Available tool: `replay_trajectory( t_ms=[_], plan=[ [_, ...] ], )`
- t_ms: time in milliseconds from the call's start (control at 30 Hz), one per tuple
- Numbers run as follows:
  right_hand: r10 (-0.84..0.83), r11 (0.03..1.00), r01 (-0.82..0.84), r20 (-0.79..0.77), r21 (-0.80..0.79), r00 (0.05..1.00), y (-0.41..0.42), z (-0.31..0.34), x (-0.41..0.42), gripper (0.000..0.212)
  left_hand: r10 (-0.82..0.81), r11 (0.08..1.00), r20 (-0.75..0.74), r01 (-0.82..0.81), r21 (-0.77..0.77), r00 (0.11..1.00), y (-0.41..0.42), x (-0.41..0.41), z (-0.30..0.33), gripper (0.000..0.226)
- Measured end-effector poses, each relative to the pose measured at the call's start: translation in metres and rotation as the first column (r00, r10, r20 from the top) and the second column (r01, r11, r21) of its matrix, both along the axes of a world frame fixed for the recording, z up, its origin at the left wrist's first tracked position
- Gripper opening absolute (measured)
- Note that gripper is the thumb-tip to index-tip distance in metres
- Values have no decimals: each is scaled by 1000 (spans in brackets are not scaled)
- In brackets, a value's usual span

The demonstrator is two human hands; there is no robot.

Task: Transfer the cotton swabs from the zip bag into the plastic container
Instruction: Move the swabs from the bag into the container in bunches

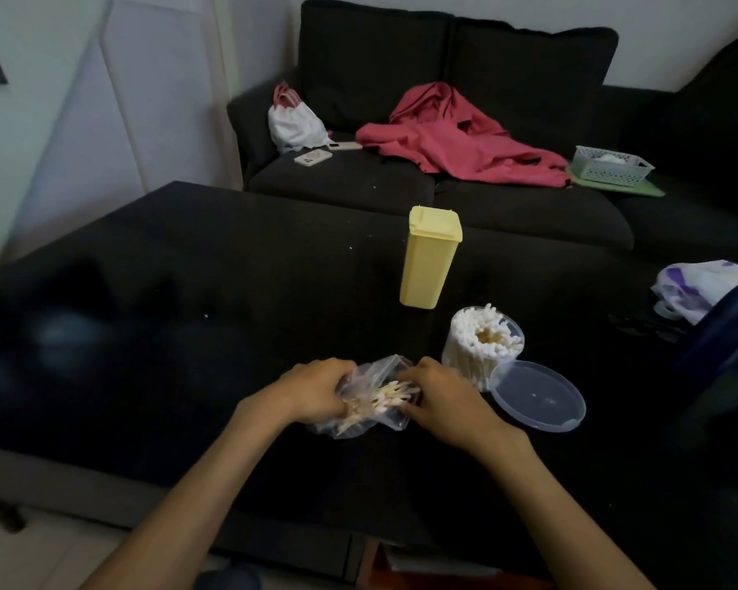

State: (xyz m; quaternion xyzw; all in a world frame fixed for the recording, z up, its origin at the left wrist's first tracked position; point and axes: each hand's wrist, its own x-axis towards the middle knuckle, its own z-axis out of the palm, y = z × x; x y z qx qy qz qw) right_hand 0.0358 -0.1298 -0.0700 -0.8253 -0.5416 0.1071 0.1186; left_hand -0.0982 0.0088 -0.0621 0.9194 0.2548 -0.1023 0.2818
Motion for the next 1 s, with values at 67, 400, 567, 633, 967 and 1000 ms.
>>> replay_trajectory(
  t_ms=[67,400,567,633,967,1000],
  plan=[
    [-16,999,15,-26,-34,1000,2,0,2,28,-9,1000,-2,9,-4,1000,-1,0,0,21],
    [-160,986,119,-460,-116,874,-3,13,11,28,27,990,208,3,-141,978,-2,4,-1,21],
    [-188,976,206,-733,-67,654,-6,23,14,26,102,966,269,-31,-256,958,-2,4,-3,16],
    [-193,953,304,-789,-8,584,-7,25,13,24,135,944,280,-37,-328,951,0,3,-3,15],
    [-133,967,210,-421,141,897,0,27,0,15,98,937,219,-15,-350,971,-8,7,0,15],
    [-111,974,183,-431,130,896,0,27,-1,13,100,936,227,-14,-352,969,-8,7,1,15]
  ],
)
